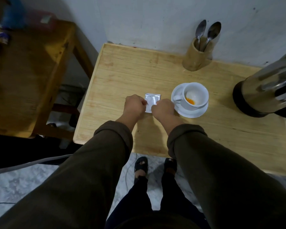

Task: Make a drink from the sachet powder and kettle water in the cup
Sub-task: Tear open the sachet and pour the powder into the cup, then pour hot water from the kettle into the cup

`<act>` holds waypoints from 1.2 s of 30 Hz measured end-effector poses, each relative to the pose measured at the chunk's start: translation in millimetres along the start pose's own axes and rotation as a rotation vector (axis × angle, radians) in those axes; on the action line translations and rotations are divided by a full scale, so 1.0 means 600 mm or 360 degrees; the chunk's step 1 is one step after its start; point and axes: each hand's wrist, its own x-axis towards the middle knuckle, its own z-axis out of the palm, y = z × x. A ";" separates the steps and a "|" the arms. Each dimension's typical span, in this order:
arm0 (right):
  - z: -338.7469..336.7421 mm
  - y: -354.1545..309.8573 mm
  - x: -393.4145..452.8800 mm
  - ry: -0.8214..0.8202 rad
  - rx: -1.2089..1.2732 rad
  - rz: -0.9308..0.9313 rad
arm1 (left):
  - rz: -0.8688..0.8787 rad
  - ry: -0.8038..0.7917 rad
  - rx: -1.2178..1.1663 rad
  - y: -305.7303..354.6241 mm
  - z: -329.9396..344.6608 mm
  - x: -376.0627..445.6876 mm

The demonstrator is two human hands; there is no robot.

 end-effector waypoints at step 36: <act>-0.450 0.383 -0.065 0.1309 0.0084 -0.0288 | 0.0391 -0.0158 0.0658 0.250 0.220 -0.155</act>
